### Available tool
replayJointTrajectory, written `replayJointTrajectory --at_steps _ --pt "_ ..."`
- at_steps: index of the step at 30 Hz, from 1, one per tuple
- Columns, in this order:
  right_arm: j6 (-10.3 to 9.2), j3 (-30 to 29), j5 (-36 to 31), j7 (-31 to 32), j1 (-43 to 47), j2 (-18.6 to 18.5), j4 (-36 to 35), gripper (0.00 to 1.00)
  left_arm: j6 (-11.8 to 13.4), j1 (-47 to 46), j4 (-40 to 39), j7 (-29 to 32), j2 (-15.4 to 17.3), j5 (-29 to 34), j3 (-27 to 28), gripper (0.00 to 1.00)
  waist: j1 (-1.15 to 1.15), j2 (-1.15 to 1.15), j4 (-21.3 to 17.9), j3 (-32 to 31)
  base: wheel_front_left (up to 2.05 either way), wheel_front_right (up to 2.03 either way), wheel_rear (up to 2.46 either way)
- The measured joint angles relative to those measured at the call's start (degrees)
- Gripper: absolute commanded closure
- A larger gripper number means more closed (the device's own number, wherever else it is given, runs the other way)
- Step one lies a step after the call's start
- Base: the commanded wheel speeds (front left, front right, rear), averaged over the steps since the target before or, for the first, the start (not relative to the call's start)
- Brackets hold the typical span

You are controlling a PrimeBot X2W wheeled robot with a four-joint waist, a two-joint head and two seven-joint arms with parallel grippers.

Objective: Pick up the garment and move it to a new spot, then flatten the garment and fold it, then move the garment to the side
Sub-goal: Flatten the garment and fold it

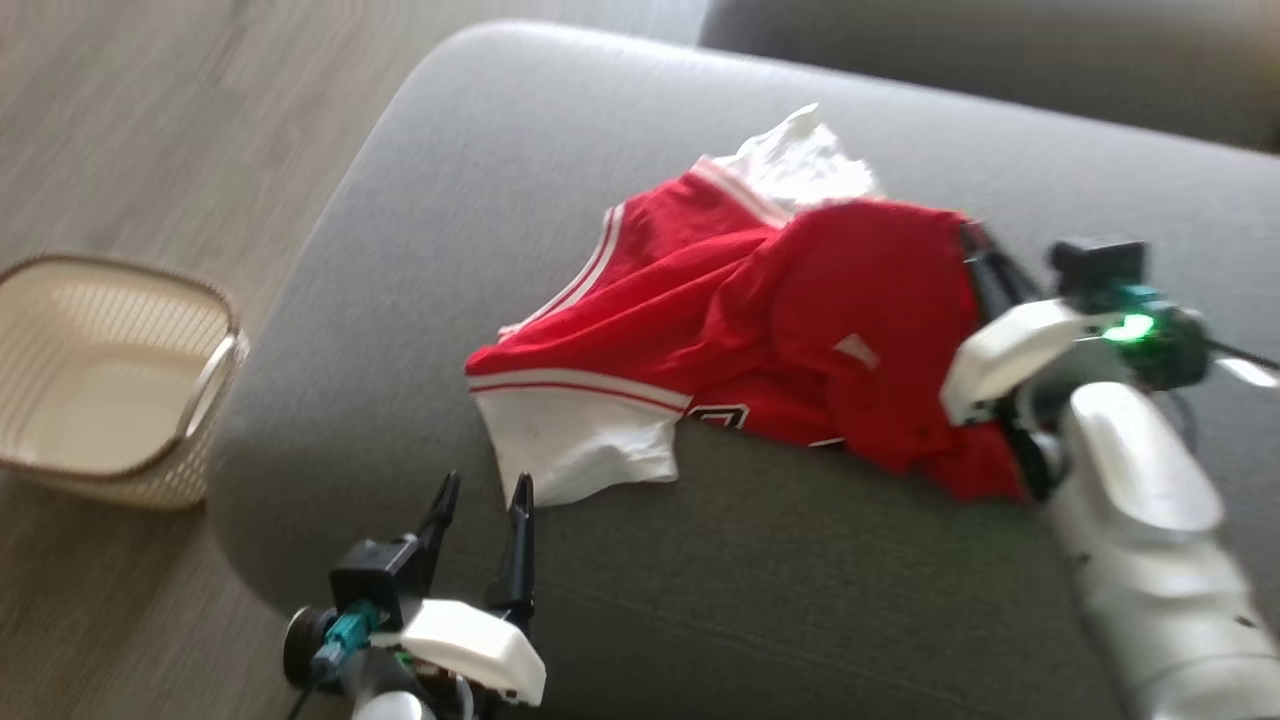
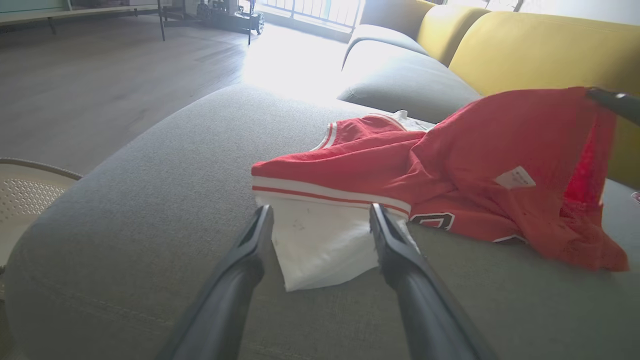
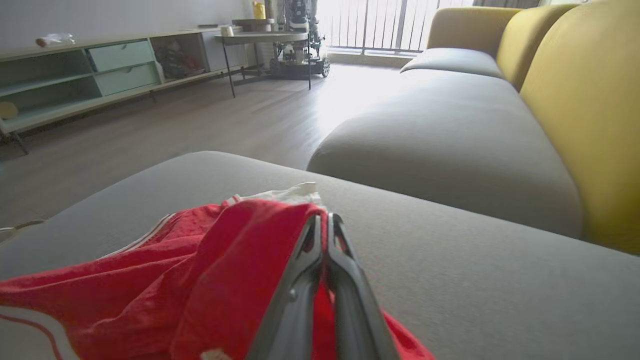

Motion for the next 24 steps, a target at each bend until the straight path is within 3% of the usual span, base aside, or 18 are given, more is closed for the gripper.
replayJointTrajectory --at_steps 7,17,20,24 --pt "0.0 -5.36 2.48 9.99 6.98 -5.84 -17.9 1.0 -0.02 2.89 0.24 0.0 0.04 1.1 1.96 0.0 0.0 0.0 -4.49 -4.98 0.0 0.0 0.0" --pt "0.0 -5.93 7.97 31.15 20.8 -7.84 -43.14 1.0 -1.03 4.69 0.4 0.0 0.03 1.96 2.32 0.0 0.0 0.0 -7.51 -7.36 0.0 0.0 0.0" --pt "0.0 -4.85 9.82 34.66 22.93 -9.18 -47.52 1.0 -1.07 4.74 0.36 0.0 0.03 1.96 2.49 0.0 0.0 0.0 -7.59 -7.19 0.0 0.0 0.0" --pt "0.0 -3.67 11.81 35.42 22.34 -10.78 -47.68 1.0 -1.53 4.5 0.19 0.0 0.03 1.92 1.71 0.0 0.0 0.0 -6.7 -5.98 0.0 0.0 0.0"
